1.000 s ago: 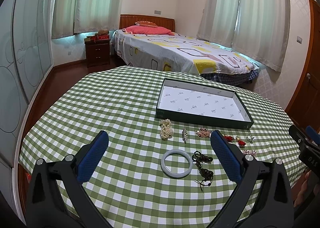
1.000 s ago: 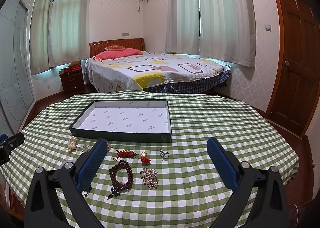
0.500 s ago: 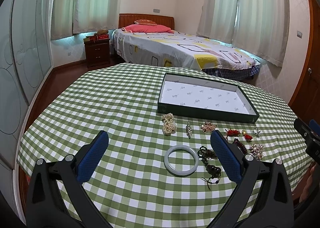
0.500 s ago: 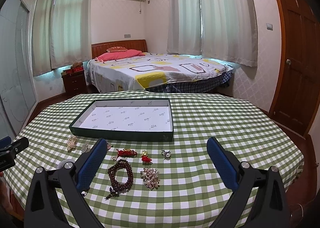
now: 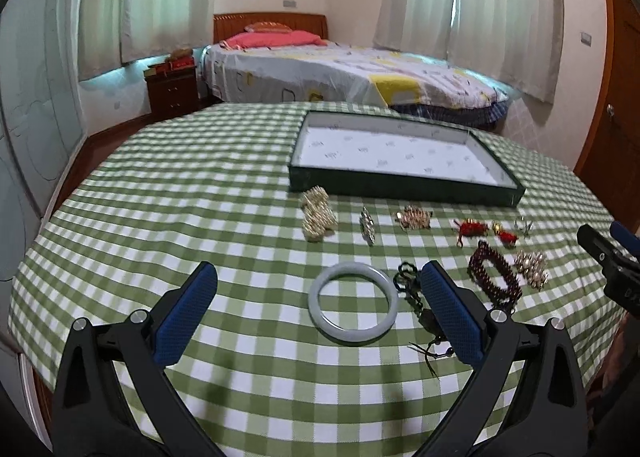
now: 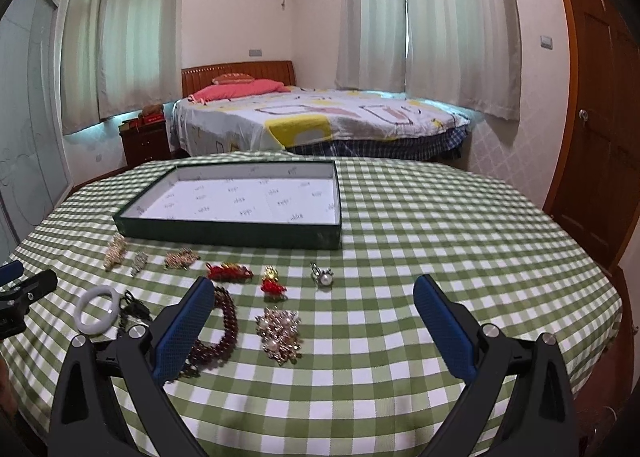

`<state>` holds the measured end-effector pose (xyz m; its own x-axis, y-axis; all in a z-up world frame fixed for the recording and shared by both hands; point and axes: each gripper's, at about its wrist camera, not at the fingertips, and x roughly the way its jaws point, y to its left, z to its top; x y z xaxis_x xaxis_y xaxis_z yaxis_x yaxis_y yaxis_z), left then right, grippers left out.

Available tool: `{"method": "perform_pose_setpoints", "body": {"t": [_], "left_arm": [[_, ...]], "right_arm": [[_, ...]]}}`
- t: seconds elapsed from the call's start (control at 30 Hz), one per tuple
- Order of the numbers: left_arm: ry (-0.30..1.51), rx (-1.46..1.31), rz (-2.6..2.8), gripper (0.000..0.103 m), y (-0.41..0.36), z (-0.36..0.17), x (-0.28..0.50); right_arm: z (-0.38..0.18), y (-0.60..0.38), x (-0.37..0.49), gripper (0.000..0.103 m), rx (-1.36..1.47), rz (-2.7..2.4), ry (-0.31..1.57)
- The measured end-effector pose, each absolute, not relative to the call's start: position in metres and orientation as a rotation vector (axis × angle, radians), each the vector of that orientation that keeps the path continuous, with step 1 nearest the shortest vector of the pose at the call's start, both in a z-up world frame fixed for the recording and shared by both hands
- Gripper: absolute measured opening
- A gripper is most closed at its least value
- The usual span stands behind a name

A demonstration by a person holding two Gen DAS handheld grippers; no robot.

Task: Organize jewelry
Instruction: 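Move the left tool down over the pale jade bangle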

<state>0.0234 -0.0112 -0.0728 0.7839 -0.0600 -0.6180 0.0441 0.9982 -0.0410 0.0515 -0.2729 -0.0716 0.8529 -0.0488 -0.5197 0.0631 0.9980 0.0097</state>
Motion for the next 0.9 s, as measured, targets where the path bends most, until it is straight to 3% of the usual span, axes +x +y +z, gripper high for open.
{"method": "perform_pose_setpoints", "body": {"t": [0.57, 0.9], "left_arm": [[0.885, -0.01, -0.054, 0.099, -0.028, -0.128, 0.07], [0.874, 0.007, -0.031, 0.099, -0.026, -0.13, 0.073]], "right_arm": [[-0.093, -0.28, 0.067, 0.097, 0.044, -0.058, 0.617], [-0.101, -0.277, 0.076, 0.097, 0.05, -0.037, 0.663]]}}
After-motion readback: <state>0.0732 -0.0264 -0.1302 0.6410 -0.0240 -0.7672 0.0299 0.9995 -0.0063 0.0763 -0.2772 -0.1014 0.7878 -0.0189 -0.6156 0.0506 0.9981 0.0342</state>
